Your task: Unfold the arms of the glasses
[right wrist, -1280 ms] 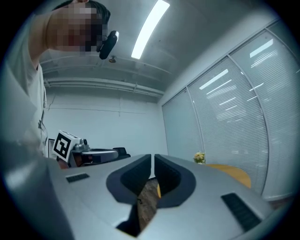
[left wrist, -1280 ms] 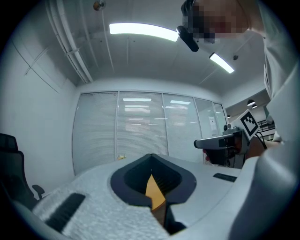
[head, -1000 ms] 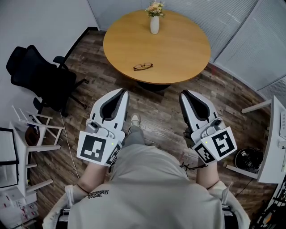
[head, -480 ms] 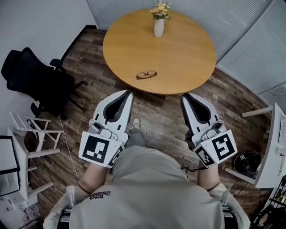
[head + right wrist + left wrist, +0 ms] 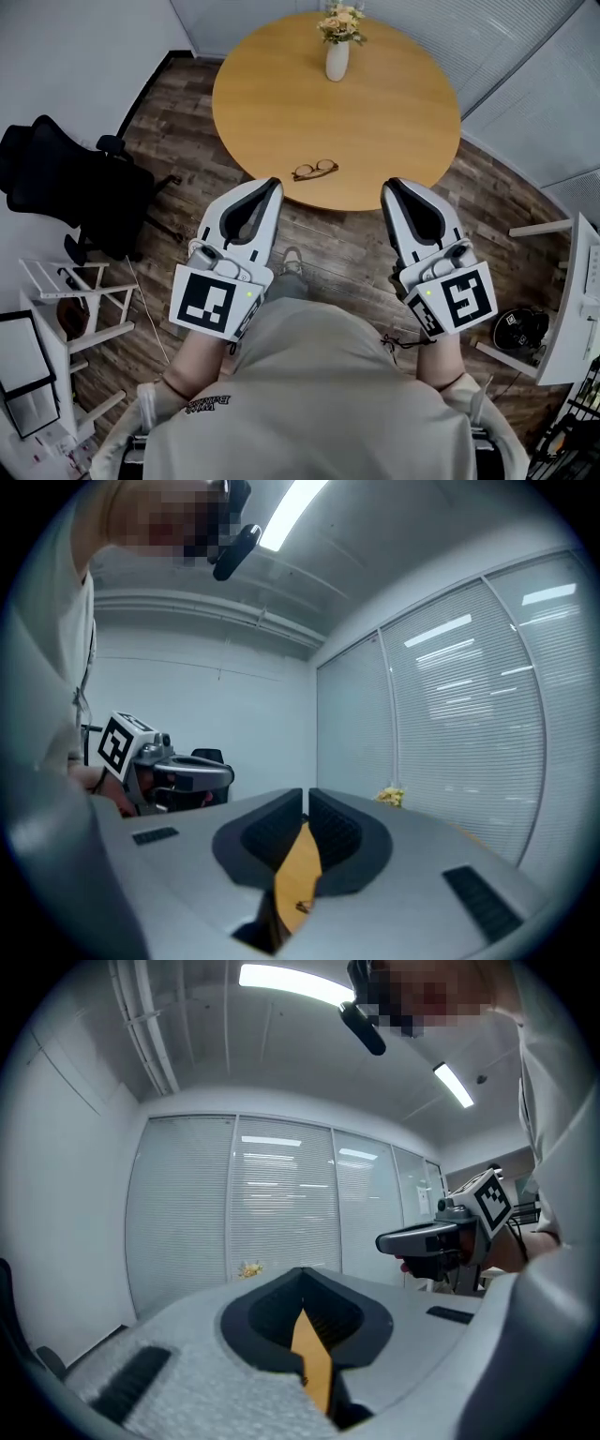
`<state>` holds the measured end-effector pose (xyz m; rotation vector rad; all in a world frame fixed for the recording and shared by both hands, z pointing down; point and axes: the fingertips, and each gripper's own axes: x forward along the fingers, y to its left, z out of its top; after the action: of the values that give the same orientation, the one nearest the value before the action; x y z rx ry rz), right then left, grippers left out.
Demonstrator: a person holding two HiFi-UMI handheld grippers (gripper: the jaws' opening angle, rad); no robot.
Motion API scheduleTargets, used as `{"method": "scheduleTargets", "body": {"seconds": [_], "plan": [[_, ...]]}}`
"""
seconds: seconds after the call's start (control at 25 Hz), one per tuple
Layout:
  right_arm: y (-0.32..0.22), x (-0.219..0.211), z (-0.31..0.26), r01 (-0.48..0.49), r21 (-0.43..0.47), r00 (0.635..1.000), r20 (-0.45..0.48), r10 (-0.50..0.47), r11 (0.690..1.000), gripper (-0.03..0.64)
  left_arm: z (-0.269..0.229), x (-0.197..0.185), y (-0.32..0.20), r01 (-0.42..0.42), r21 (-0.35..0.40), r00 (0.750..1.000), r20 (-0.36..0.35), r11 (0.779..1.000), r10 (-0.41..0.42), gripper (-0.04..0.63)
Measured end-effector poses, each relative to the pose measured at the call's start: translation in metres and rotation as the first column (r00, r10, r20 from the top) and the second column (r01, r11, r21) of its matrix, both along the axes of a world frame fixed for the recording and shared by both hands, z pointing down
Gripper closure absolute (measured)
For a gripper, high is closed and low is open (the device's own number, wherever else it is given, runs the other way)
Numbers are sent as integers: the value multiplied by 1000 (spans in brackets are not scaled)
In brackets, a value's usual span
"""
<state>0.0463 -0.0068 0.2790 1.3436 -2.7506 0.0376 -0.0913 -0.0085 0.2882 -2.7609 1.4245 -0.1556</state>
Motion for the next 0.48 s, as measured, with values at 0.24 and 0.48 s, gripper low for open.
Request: {"method": "scheduleTargets", "body": {"seconds": [0.24, 0.48], "plan": [[-40, -18, 0, -52, -8, 999, 13, 52, 999, 575, 3, -18, -46, -35, -5, 999, 21, 999, 35, 574], [-71, -33, 7, -108, -21, 994, 6, 108, 994, 575, 8, -31, -82, -79, -31, 997, 24, 996, 80, 574]]}}
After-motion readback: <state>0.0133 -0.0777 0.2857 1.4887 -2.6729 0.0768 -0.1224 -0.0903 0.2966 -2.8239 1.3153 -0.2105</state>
